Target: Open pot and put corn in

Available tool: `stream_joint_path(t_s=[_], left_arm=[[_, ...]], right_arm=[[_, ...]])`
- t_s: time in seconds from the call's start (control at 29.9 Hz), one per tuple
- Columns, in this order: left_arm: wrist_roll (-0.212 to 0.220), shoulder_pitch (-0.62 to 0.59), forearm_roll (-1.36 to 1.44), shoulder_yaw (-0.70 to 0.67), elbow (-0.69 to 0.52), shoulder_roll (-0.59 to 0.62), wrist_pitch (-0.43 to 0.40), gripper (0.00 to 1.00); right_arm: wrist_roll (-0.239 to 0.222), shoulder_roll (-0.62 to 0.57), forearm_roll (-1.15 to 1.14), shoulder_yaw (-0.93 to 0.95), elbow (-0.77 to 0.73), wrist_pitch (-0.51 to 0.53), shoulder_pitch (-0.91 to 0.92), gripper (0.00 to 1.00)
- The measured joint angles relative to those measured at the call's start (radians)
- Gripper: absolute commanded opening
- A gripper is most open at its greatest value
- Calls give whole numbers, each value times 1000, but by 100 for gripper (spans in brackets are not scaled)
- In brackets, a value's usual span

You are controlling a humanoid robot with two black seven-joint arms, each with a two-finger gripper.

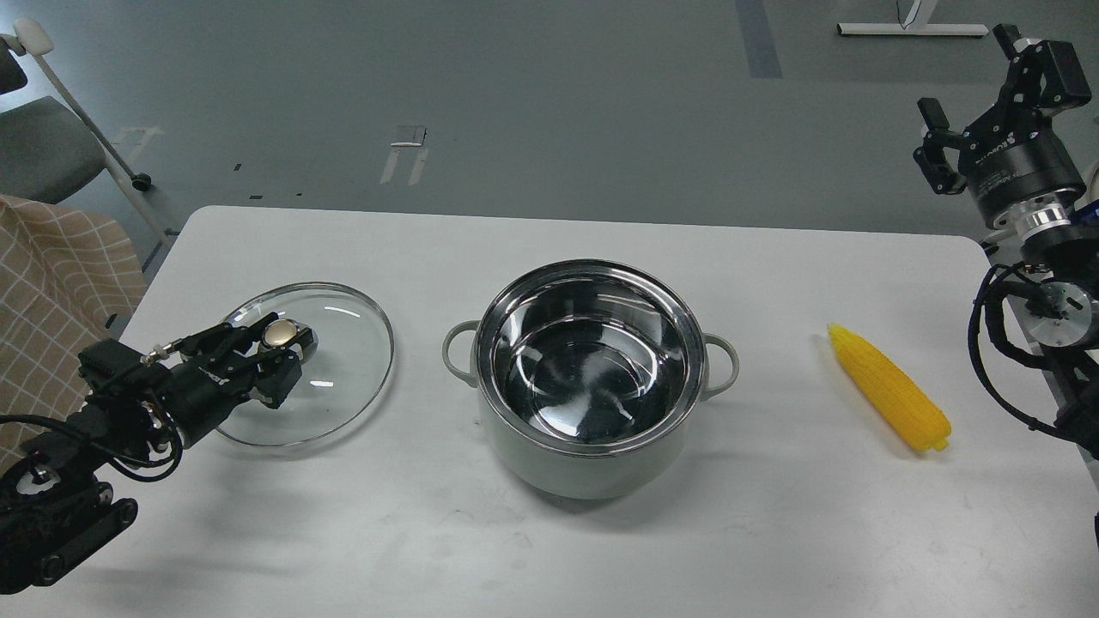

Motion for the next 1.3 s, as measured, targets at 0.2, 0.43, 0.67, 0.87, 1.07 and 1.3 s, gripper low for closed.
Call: stream_joint_path(t_s=[0.2, 0.43, 0.67, 0.87, 1.07, 1.3], left_arm=[[0, 0, -14, 0, 2, -1, 0, 69], [0, 0, -19, -1, 2, 0, 0, 74], [0, -54, -225, -16, -91, 56, -13, 77], [0, -206, -603, -20, -159, 115, -241, 80], [0, -365, -979, -21, -163, 118, -519, 84], [0, -446, -1233, -33, -164, 91, -730, 96]], right_arm=[[0, 0, 0, 0, 0, 0, -1, 100], [0, 0, 0, 0, 2, 0, -1, 100], [0, -28, -11, -7, 19, 4, 1, 100], [0, -118, -183, -159, 107, -8, 23, 100], [0, -225, -529, -244, 180, -22, 67, 100], [0, -378, -1029, -359, 356, -60, 60, 100]])
